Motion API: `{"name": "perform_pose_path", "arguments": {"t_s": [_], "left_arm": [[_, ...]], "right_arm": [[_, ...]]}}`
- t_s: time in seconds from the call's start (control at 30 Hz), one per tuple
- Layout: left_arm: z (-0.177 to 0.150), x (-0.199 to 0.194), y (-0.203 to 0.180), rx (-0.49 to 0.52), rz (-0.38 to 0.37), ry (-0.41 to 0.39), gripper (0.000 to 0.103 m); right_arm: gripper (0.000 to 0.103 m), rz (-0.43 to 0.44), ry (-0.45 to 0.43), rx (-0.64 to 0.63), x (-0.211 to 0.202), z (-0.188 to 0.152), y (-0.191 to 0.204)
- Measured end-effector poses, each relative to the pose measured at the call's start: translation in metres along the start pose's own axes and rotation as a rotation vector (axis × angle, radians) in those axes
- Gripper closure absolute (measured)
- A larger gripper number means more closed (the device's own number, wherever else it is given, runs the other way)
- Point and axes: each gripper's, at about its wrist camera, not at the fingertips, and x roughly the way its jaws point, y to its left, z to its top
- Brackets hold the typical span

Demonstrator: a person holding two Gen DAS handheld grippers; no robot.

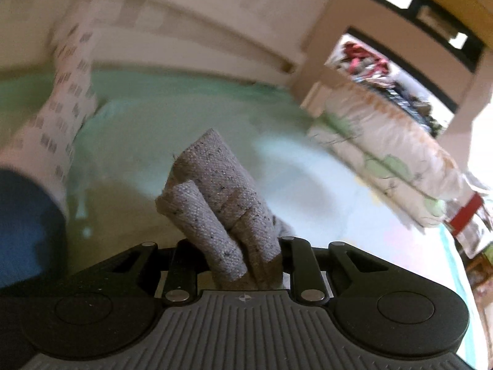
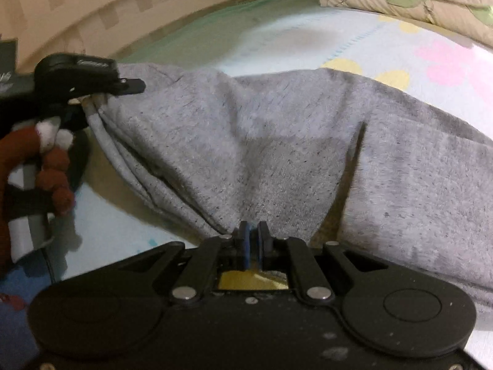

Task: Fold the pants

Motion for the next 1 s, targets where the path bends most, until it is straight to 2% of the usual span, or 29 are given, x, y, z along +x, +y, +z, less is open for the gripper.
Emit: {"name": "perform_pose_path", "arguments": {"t_s": [0.17, 0.27, 0.33, 0.4, 0.47, 0.57, 0.63, 0.7, 0.83, 0.9, 0.97, 1.0], "left_arm": [[0.003, -0.029, -0.061, 0.112, -0.089, -0.070, 0.082], [-0.004, -0.038, -0.108, 0.185, -0.178, -0.092, 0.082], [-0.015, -0.037, -0.143, 0.241, -0.252, -0.075, 0.082], [-0.031, -0.029, -0.175, 0.282, -0.323, -0.033, 0.082], [-0.054, -0.014, -0.205, 0.308, -0.394, 0.045, 0.081], [-0.092, 0.018, -0.241, 0.352, -0.461, 0.242, 0.079], [-0.117, 0.035, -0.255, 0.382, -0.475, 0.367, 0.077], [-0.126, 0.037, -0.257, 0.372, -0.500, 0.405, 0.074], [-0.122, 0.023, -0.252, 0.432, -0.526, 0.377, 0.070], [-0.112, 0.016, -0.248, 0.428, -0.571, 0.375, 0.055], [-0.105, 0.011, -0.243, 0.431, -0.590, 0.348, 0.046], [-0.103, 0.009, -0.241, 0.445, -0.577, 0.333, 0.044]], "right_arm": [[0.093, -0.001, -0.122, 0.092, -0.039, 0.002, -0.038], [0.093, -0.056, -0.160, 0.141, -0.057, -0.001, -0.073], [0.093, -0.085, -0.173, 0.195, -0.065, -0.005, -0.097], [0.093, -0.118, -0.188, 0.260, -0.074, -0.011, -0.124], [0.092, -0.143, -0.189, 0.318, -0.082, -0.018, -0.149], [0.091, -0.193, -0.171, 0.374, -0.089, -0.032, -0.178], [0.089, -0.227, -0.146, 0.403, -0.092, -0.041, -0.195], [0.088, -0.250, -0.129, 0.415, -0.095, -0.049, -0.206], [0.086, -0.253, -0.121, 0.426, -0.100, -0.060, -0.219], [0.086, -0.251, -0.115, 0.418, -0.102, -0.063, -0.222], [0.085, -0.258, -0.118, 0.405, -0.099, -0.060, -0.223], [0.082, -0.264, -0.127, 0.404, -0.098, -0.057, -0.223]]}}
